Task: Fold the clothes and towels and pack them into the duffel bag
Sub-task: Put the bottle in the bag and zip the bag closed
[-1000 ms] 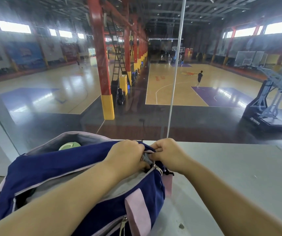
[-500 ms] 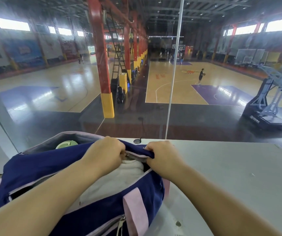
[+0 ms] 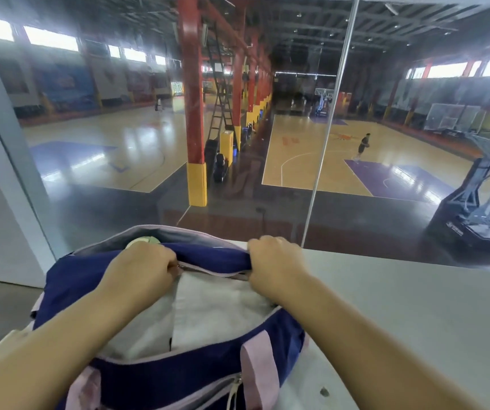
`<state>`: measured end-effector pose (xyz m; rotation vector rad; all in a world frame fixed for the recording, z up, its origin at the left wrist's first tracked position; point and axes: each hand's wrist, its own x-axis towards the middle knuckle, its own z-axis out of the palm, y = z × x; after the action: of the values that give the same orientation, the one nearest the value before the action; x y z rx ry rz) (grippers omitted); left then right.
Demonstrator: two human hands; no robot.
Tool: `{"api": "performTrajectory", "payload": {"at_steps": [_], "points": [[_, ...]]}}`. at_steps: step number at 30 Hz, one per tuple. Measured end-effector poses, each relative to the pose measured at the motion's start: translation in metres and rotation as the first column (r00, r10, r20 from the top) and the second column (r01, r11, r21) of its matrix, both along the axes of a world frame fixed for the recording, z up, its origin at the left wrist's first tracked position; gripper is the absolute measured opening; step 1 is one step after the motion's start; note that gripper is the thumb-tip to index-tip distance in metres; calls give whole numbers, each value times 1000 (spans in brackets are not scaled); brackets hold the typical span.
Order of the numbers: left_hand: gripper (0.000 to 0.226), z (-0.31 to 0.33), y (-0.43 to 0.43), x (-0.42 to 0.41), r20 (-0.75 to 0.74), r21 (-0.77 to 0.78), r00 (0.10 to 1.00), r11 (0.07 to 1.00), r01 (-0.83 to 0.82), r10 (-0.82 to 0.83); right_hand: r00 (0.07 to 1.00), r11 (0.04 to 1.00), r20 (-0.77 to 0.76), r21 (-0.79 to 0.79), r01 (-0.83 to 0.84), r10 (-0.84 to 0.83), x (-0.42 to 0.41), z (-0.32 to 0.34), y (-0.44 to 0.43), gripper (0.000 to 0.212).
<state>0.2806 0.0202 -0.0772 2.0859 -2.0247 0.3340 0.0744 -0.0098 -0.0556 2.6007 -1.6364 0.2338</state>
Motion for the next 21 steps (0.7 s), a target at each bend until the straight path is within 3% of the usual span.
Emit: {"api": "performTrajectory", "payload": {"at_steps": [6, 14, 21], "points": [[11, -11, 4, 15, -39, -105, 999, 994, 12, -17, 982, 980, -54, -83, -184, 180, 52, -10, 5, 24], [23, -9, 40, 65, -53, 4, 979, 981, -196, 195, 997, 998, 62, -47, -44, 47, 43, -20, -1, 19], [18, -7, 74, 100, -232, 50, 919, 947, -316, 319, 996, 997, 93, -75, 4, 3, 42, -27, 2, 14]]}}
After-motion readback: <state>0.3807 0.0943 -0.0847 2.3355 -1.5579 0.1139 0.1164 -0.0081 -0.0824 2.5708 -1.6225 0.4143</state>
